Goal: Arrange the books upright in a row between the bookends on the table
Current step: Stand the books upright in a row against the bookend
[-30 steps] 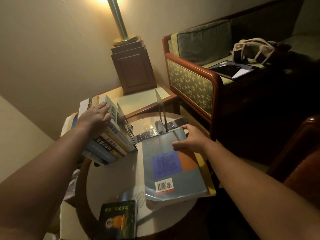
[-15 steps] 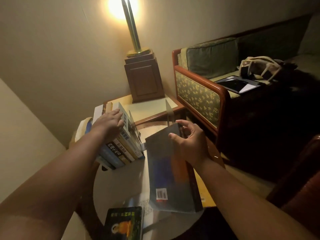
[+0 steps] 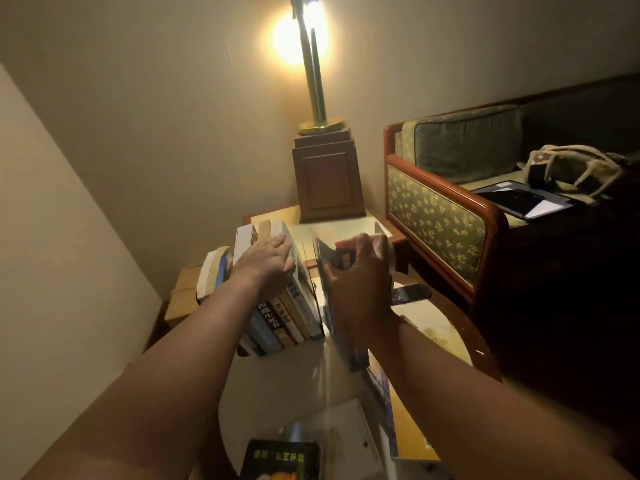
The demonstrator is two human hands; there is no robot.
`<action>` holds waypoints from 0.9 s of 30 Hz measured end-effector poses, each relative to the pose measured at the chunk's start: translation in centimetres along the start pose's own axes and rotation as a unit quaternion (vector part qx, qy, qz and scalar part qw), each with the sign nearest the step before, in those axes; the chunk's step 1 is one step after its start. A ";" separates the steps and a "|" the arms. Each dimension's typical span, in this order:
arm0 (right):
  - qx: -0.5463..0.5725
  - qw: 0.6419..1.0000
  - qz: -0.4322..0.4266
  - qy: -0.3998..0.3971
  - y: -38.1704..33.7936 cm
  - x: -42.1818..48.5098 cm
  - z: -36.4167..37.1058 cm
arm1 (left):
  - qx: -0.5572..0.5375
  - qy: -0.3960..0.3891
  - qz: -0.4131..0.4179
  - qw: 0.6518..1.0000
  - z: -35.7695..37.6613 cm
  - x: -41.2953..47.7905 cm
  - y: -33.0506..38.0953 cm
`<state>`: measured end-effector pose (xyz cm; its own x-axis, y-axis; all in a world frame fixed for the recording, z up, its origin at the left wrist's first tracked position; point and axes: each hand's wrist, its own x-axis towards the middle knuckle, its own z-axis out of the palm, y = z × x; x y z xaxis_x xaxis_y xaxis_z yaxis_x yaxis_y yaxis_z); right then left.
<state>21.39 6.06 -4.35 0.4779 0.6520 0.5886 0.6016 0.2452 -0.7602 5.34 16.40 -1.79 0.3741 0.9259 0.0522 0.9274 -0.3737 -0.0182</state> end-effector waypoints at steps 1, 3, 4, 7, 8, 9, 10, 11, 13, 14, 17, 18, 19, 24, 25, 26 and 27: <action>-0.002 1.000 -0.001 -0.009 -0.1 -0.1 0.2 | 0.001 -0.001 0.000 1.000 0.0 0.0 -0.1; -0.001 0.998 0.004 -0.059 -0.5 0.8 0.2 | 0.004 -0.004 -0.001 1.000 -0.1 0.1 -0.1; -0.019 0.995 0.005 -0.096 -0.8 1.6 0.2 | 0.007 -0.006 -0.001 1.000 -0.2 0.0 0.0; -0.091 0.957 0.045 -0.271 -2.0 4.7 0.2 | 0.012 -0.007 -0.004 1.000 -0.3 -0.1 0.2; -0.105 0.938 0.065 -0.323 -2.4 5.6 0.3 | 0.011 -0.007 -0.005 1.000 -0.3 -0.1 0.2; -0.114 0.923 0.083 -0.359 -2.6 6.3 0.4 | 0.009 -0.007 -0.006 1.000 -0.3 -0.2 0.2; -0.119 0.913 0.092 -0.379 -2.7 6.9 0.4 | 0.006 -0.006 -0.006 1.000 -0.2 -0.2 0.2; -0.124 0.909 0.089 -0.388 -2.6 7.4 0.4 | 0.003 -0.005 -0.006 1.000 -0.2 -0.3 0.2; -0.130 0.912 0.061 -0.384 -2.2 7.7 0.2 | 0.002 -0.001 -0.005 1.000 -0.2 -0.4 0.2; -0.128 0.920 0.048 -0.366 -1.9 7.5 -0.1 | 0.001 -0.002 -0.003 1.000 -0.3 -0.3 0.2; -0.094 0.950 0.040 -0.294 -0.9 6.6 -0.4 | -0.003 0.000 -0.001 1.000 -0.3 -0.3 0.1; -0.090 0.957 0.036 -0.272 -0.7 6.3 -0.4 | -0.003 0.002 0.000 1.000 -0.2 -0.3 0.1; -0.091 0.962 0.031 -0.255 -0.5 6.0 -0.1 | -0.003 0.004 0.001 1.000 -0.2 -0.3 0.1; -0.012 0.968 0.015 -0.249 0.8 5.1 2.6 | -0.011 0.001 0.001 1.000 0.0 -0.2 -0.1; -0.003 0.967 0.013 -0.256 1.3 4.8 3.2 | -0.015 0.002 0.001 1.000 0.0 -0.1 -0.1; 0.004 0.966 0.012 -0.259 1.8 4.4 3.7 | -0.019 0.004 0.002 1.000 0.1 -0.1 -0.2; 0.012 0.965 0.014 -0.261 2.3 4.1 4.2 | -0.025 0.008 0.003 1.000 0.1 0.0 -0.2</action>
<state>22.00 12.31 -4.83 0.1027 0.9293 0.3547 0.5755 0.2353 -0.7832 5.10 16.45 -1.90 0.3784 0.9232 0.0675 0.9240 -0.3810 0.0309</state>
